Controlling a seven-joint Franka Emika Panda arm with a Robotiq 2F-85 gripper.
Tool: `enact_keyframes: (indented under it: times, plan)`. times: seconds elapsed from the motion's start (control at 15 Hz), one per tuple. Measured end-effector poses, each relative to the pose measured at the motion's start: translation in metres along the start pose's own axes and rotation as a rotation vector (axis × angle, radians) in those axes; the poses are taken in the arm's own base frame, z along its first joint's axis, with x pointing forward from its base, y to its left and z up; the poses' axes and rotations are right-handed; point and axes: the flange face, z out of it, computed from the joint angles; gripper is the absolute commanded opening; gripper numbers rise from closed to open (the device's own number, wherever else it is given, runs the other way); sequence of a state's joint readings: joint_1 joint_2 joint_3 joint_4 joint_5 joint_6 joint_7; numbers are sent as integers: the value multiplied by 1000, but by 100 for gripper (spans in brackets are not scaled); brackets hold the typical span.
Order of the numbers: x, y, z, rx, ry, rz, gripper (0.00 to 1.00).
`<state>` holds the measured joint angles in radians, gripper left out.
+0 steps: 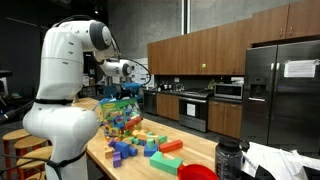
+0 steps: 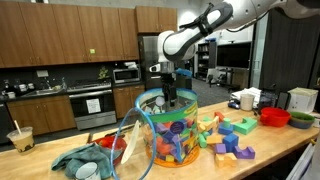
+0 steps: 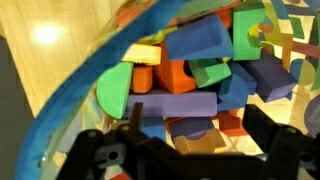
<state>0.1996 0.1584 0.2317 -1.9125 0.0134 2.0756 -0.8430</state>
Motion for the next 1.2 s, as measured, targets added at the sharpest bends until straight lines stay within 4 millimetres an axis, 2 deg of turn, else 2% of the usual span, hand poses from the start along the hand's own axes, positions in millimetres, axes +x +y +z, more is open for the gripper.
enact_keyframes:
  times: [0.67, 1.2]
  plan:
    - [4, -2, 10, 16, -7, -62, 100]
    - [30, -16, 27, 45, -3, -253, 100]
